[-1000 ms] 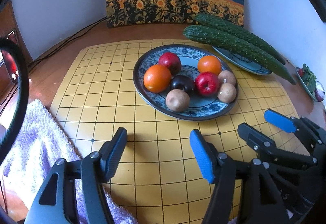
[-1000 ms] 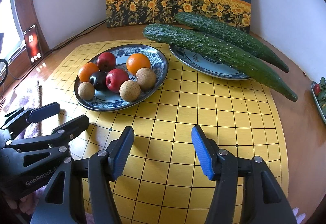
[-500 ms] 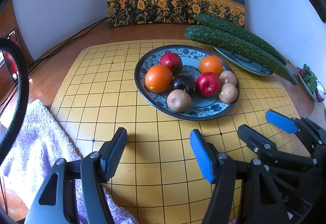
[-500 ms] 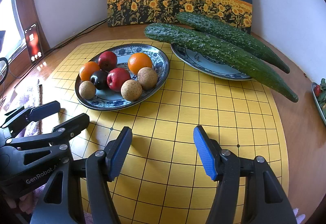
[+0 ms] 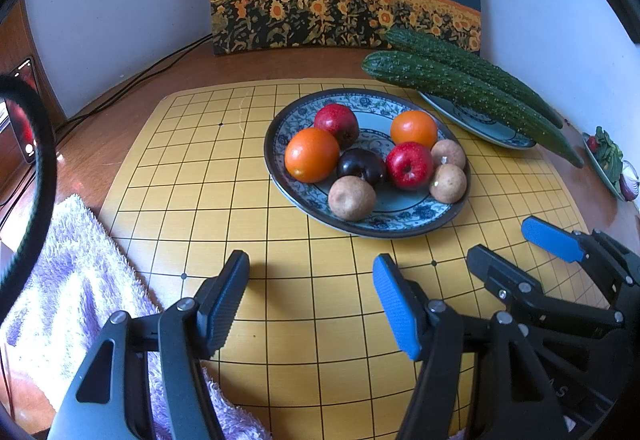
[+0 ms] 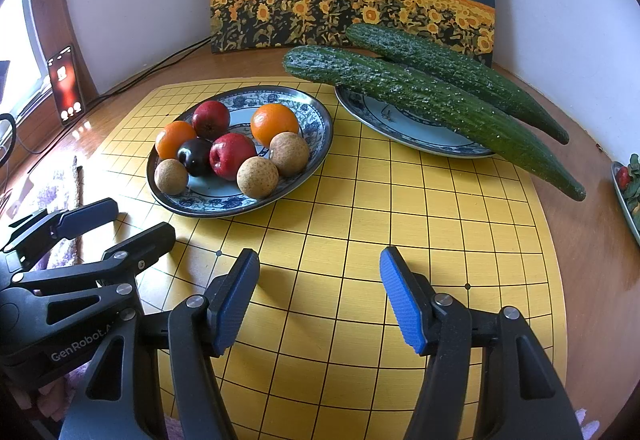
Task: Organize fruits
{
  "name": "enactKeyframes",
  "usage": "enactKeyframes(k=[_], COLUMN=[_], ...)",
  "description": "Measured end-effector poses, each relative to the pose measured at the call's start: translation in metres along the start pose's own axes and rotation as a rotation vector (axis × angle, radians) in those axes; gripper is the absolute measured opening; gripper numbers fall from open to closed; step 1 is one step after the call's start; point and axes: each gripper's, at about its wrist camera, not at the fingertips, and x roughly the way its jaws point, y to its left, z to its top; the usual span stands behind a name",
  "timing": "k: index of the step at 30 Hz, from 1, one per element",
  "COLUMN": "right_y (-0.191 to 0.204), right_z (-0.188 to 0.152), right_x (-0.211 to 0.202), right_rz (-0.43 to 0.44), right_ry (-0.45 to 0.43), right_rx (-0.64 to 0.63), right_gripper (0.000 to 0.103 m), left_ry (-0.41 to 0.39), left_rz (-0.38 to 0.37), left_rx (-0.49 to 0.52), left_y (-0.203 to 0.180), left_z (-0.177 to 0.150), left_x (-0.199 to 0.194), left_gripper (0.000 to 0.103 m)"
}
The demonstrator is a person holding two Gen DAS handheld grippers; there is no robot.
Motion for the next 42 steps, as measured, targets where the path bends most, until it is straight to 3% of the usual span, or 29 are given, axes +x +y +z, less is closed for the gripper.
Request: enactKeyframes(k=[42], right_y=[-0.0008], right_z=[-0.0001], right_x=[0.0013], right_rz=[-0.011], right_ry=[0.003], right_rx=[-0.007], right_gripper=[0.066], left_ry=[-0.009], left_rz=[0.007], left_rx=[-0.006], left_y=[0.0016], left_z=[0.0002], left_x=[-0.0014], left_gripper=[0.067])
